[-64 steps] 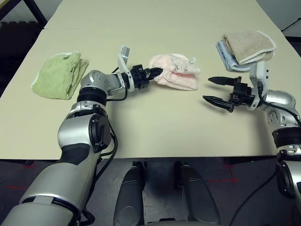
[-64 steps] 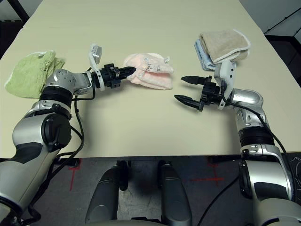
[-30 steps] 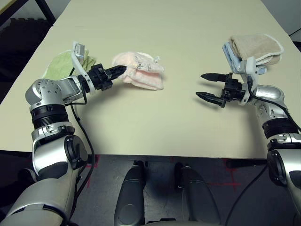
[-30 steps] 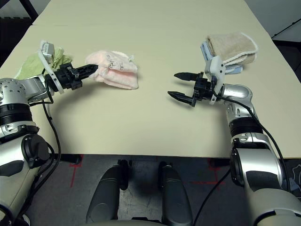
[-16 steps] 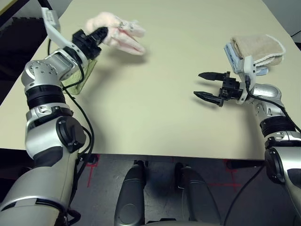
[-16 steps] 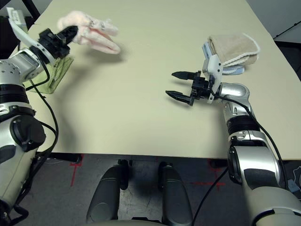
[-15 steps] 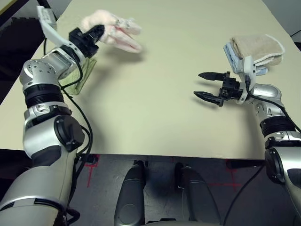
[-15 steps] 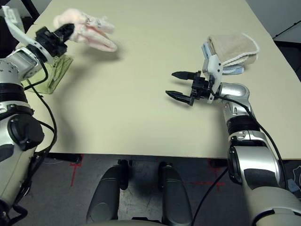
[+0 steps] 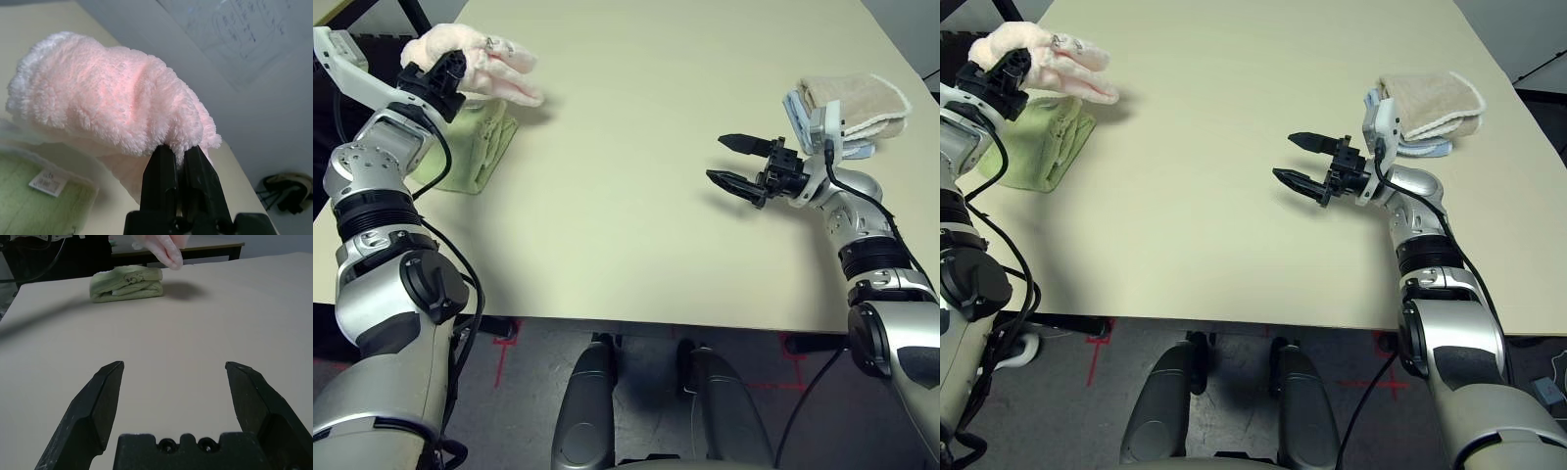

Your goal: Fold the towel and set it aside.

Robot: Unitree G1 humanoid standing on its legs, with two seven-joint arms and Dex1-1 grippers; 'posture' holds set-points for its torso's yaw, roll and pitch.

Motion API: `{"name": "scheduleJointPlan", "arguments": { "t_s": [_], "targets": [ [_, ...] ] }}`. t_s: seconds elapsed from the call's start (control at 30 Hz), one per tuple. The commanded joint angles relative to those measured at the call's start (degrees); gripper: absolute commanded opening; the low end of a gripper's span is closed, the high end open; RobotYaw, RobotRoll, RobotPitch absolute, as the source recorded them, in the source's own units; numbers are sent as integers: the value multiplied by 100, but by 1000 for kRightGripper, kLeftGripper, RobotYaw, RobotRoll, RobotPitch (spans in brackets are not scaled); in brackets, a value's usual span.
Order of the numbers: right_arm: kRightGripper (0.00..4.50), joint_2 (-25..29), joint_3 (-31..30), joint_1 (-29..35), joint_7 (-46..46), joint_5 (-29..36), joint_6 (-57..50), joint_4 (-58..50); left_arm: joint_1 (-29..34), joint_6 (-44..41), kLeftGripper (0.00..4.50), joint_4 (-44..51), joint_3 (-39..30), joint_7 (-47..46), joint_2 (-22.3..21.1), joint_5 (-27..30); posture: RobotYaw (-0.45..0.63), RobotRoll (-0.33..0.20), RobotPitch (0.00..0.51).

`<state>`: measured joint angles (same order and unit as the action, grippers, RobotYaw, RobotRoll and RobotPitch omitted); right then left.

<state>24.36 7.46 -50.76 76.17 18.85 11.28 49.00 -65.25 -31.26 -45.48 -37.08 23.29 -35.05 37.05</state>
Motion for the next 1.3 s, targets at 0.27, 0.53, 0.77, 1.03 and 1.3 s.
{"name": "scheduleJointPlan", "arguments": {
  "t_s": [0.27,0.53,0.77,1.03,1.3],
  "targets": [
    [4500,33,-88,11,94,-53,-5,-85,103,784,35,-107,-115,-212,-237,-32,86,0,211],
    [4500,61,-107,7,104,-87,23,-76,659,859,35,266,-178,-438,-53,104,83,0,212],
    [4500,85,-111,-2,130,-129,54,-65,1163,803,35,1005,-278,-835,191,250,85,0,211],
    [4500,71,-129,-19,144,-189,127,-5,1839,177,35,2743,-506,-1736,664,861,94,0,210],
    [4500,28,-149,-75,159,-248,216,83,2559,-311,35,3785,-490,-2345,1058,1340,98,0,205]
  ]
}}
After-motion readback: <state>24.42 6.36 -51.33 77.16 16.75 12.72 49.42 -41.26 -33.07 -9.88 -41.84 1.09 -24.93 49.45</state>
